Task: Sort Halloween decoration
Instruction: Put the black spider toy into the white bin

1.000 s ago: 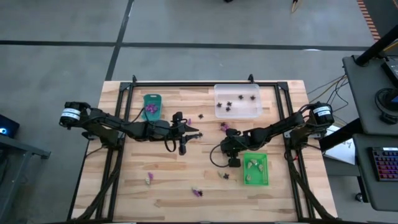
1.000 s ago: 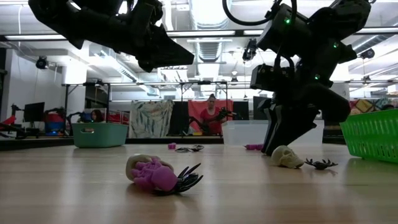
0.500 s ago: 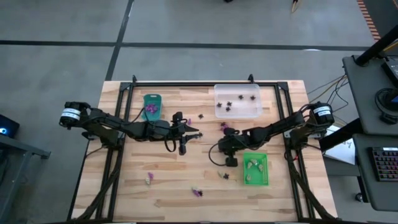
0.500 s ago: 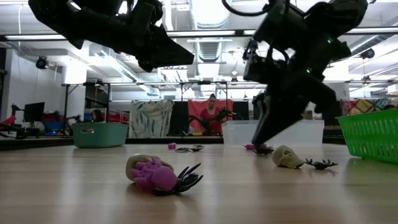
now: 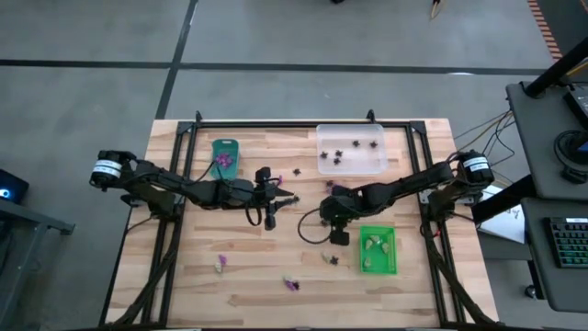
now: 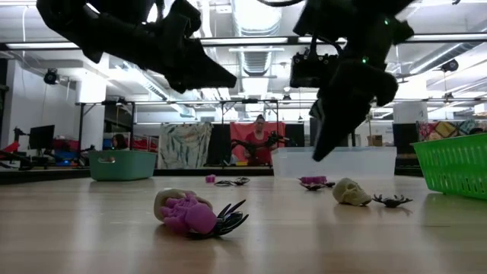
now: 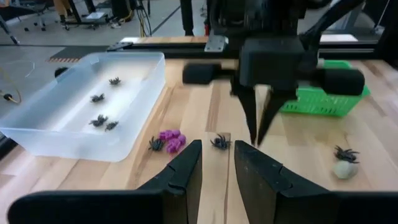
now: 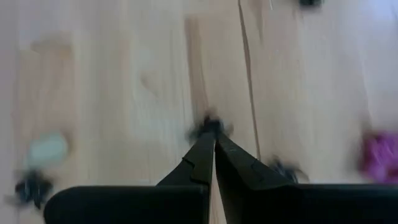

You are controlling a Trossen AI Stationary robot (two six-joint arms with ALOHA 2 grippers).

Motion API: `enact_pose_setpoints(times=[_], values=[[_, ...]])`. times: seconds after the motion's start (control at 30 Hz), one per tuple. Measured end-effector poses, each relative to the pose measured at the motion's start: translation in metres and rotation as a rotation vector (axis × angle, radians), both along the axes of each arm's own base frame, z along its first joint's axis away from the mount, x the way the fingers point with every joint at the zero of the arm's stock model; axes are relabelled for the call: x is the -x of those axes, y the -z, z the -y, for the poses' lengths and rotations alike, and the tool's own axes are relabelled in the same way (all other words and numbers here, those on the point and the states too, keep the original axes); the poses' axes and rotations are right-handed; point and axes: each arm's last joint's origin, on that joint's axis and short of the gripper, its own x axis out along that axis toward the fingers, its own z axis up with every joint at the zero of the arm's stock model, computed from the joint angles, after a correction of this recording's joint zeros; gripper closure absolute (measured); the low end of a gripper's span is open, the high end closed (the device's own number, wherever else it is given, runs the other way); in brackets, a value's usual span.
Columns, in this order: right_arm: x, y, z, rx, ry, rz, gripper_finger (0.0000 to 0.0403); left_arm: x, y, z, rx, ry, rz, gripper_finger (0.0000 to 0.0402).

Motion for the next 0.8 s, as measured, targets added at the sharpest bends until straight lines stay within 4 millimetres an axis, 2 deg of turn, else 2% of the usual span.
enact_pose_setpoints(times=[0.17, 0.37, 0.63, 0.8], values=[[0.011, -0.003, -0.005, 0.016, -0.016, -0.164, 0.0394, -0.009, 0.018, 0.002, 0.033, 0.0, -0.019, 0.0325], [0.025, 0.011, -0.007, 0.028, -0.032, -0.234, 0.0394, -0.022, 0.039, 0.011, 0.034, 0.027, 0.029, 0.0325], [0.022, 0.016, -0.008, 0.029, -0.043, -0.149, 0.0394, -0.052, 0.058, 0.014, 0.011, 0.036, 0.017, 0.0325], [0.015, 0.014, -0.009, 0.022, -0.048, -0.066, 0.0394, -0.065, 0.077, 0.016, -0.011, 0.041, -0.033, 0.0325]])
